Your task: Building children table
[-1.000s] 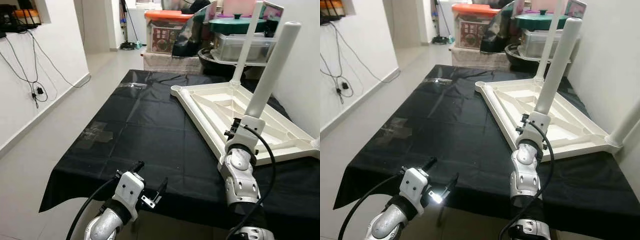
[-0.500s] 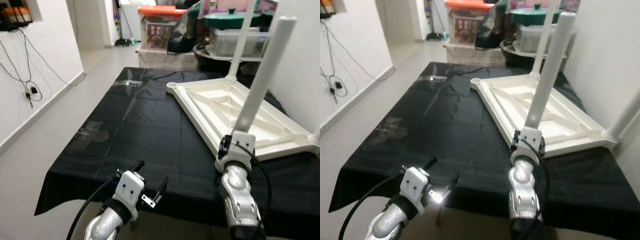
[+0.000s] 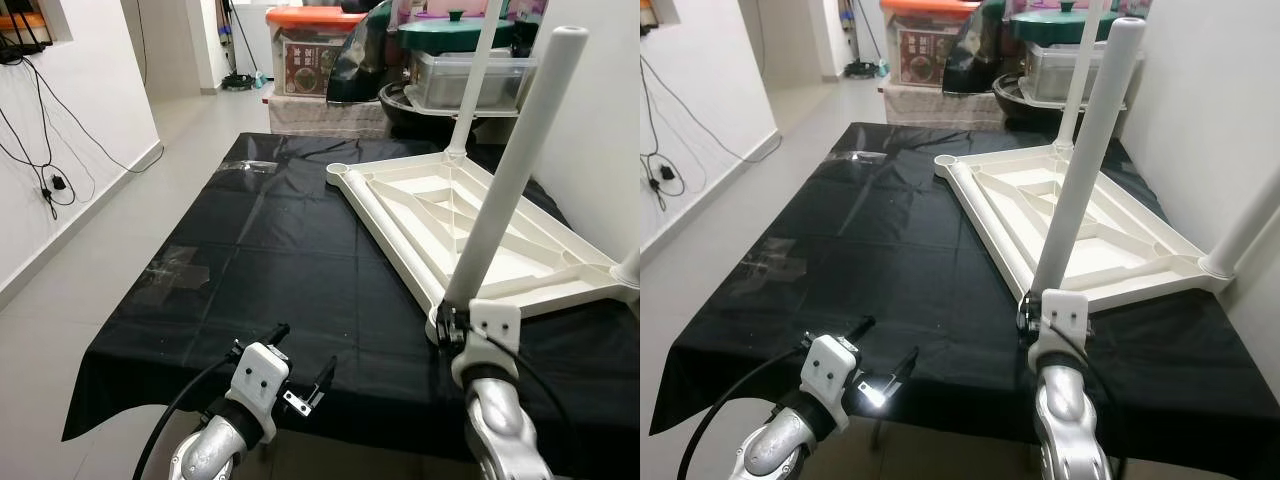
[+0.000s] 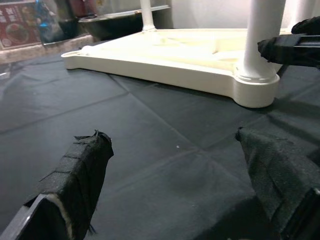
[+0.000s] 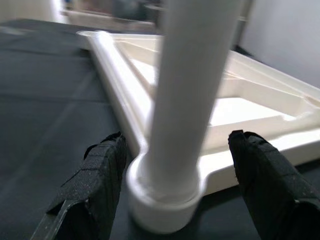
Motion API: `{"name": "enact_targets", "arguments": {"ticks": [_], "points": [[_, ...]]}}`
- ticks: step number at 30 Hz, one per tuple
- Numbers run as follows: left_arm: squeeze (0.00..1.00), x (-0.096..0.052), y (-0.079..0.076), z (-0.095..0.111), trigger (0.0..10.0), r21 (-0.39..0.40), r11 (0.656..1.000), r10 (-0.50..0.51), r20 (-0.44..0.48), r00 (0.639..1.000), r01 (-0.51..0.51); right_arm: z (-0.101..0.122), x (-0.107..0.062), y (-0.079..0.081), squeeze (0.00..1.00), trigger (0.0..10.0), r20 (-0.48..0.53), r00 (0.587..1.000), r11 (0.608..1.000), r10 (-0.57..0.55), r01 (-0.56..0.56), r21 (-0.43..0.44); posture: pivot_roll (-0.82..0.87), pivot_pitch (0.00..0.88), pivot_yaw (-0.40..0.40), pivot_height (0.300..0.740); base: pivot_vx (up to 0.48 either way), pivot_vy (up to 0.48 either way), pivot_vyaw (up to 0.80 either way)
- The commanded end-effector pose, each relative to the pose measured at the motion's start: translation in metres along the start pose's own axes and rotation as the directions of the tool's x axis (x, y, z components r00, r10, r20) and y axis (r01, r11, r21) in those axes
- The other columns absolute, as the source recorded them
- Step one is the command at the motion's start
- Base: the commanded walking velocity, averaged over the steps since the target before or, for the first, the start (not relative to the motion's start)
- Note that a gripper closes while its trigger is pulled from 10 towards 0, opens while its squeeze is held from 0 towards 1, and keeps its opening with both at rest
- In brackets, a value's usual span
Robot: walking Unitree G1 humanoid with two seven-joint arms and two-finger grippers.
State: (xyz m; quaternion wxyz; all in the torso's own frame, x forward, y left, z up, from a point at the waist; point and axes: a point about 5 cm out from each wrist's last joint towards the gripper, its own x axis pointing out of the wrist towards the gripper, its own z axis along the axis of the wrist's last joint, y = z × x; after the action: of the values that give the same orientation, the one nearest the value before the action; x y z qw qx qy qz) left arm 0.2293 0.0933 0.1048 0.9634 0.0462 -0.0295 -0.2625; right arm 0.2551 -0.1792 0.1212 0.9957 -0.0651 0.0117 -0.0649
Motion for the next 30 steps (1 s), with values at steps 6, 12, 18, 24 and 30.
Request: {"name": "enact_targets", "arguments": {"ticks": [6,12,18,24,30], "points": [[0.0,-0.001,0.001,-0.002,10.0,-0.008,1.0,0.01,-0.023,1.0,-0.01,0.012,-0.006,0.025,0.0,10.0,0.049,0.966,0.964,0.254,-0.257,0.069,0.08,0.0,-0.028,0.74,0.0,0.0,0.0],[0.0,-0.002,0.004,-0.002,10.0,-0.026,0.999,0.035,-0.028,0.999,-0.035,0.026,0.003,0.038,0.0,10.0,0.116,0.936,0.939,0.333,-0.34,0.053,0.08,0.0,-0.025,0.74,0.0,0.0,0.0],[0.0,-0.003,0.004,-0.001,10.0,-0.054,0.997,0.052,-0.034,0.998,-0.053,0.027,0.035,0.062,0.0,10.0,0.059,0.909,0.911,0.412,-0.412,-0.011,0.09,0.0,-0.038,0.74,0.0,0.0,0.0],[0.0,-0.004,0.002,0.005,10.0,-0.038,0.998,0.057,-0.021,0.998,-0.057,0.03,0.072,0.076,0.0,10.0,-0.016,0.905,0.904,0.424,-0.425,-0.046,0.11,0.0,-0.052,0.74,0.0,0.0,0.0],[0.0,-0.005,0.0,0.013,10.0,-0.014,0.997,0.077,-0.003,0.997,-0.077,0.052,0.112,0.081,0.0,10.0,-0.075,0.94,0.938,0.333,-0.338,-0.074,0.12,0.0,-0.064,0.74,0.0,0.0,0.0]]}}
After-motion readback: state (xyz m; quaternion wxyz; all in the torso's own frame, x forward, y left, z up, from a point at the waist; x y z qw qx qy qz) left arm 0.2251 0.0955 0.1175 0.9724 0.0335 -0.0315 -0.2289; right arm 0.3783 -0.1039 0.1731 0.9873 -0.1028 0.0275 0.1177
